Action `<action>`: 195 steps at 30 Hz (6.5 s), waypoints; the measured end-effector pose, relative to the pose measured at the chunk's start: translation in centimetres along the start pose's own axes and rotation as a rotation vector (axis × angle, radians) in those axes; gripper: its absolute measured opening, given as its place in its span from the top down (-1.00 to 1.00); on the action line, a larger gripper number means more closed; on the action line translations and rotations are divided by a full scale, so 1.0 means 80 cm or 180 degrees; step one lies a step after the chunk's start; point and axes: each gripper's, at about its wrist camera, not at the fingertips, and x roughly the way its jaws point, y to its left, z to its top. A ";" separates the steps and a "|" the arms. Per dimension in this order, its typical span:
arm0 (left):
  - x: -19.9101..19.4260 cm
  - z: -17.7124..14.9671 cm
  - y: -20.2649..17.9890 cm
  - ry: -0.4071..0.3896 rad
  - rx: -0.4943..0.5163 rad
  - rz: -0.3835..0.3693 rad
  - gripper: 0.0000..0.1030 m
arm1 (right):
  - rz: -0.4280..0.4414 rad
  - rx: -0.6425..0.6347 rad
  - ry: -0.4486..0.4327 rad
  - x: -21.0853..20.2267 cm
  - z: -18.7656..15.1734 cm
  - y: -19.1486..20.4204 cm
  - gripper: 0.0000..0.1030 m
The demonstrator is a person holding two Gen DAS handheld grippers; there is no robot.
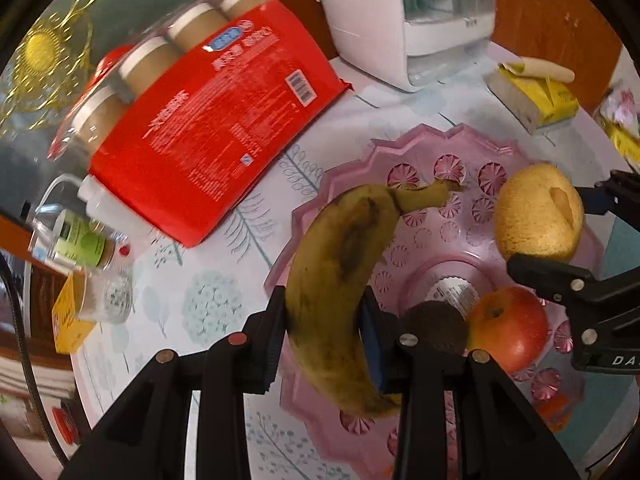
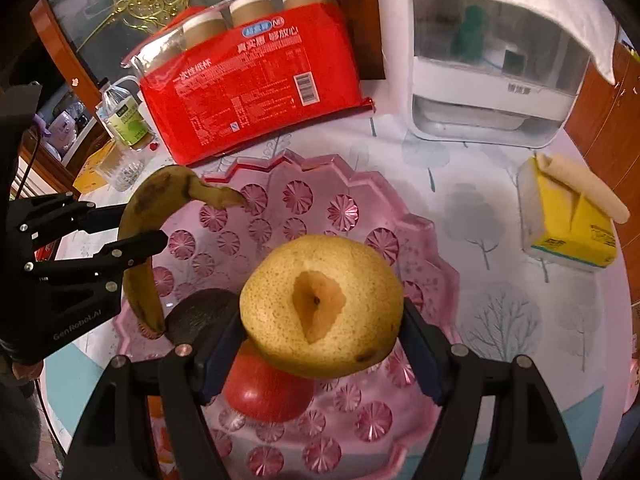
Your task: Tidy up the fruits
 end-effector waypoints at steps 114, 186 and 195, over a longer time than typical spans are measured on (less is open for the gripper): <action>-0.168 -0.378 -0.069 -0.0071 -0.1628 -0.0378 -0.66 | -0.0047 -0.0179 -0.0187 -0.173 -0.290 0.132 -0.44; -0.253 -0.314 -0.062 -0.0270 -0.1553 -0.0366 0.17 | 0.0390 -0.0501 -0.0661 -0.243 -0.227 0.144 0.38; -0.334 -0.263 -0.045 -0.0689 -0.1306 -0.0084 0.17 | 0.0232 -0.0625 -0.1055 -0.337 -0.172 0.136 0.38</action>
